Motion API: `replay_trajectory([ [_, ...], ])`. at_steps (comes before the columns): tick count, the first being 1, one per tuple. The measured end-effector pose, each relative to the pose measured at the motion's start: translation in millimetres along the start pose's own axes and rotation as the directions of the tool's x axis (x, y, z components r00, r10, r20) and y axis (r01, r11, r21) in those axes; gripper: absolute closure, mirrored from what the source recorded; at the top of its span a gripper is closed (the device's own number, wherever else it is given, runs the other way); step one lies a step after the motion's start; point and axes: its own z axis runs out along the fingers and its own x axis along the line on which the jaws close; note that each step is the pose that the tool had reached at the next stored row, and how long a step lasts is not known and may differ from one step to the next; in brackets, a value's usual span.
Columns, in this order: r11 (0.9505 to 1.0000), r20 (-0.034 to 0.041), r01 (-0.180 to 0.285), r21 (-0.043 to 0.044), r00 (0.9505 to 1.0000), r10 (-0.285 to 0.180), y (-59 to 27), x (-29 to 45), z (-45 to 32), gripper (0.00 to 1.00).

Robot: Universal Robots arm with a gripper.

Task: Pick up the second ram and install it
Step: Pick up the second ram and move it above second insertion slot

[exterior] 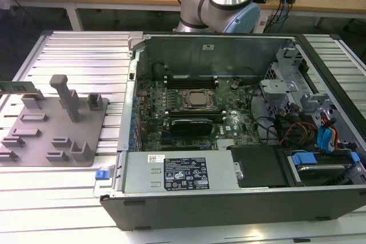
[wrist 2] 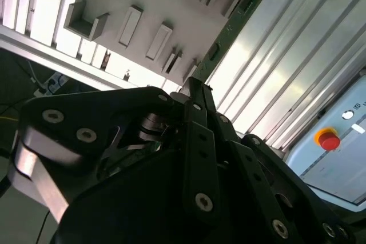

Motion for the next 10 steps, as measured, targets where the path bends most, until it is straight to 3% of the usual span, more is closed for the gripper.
replay_trajectory([
  [7,1.0000,0.0001,0.000,0.0016,1.0000,0.000,0.2,-0.3,-15.2,0.91],
  [10,1.0000,0.0001,0.000,0.0033,1.0000,0.000,0.3,-0.6,-25.9,0.91],
])
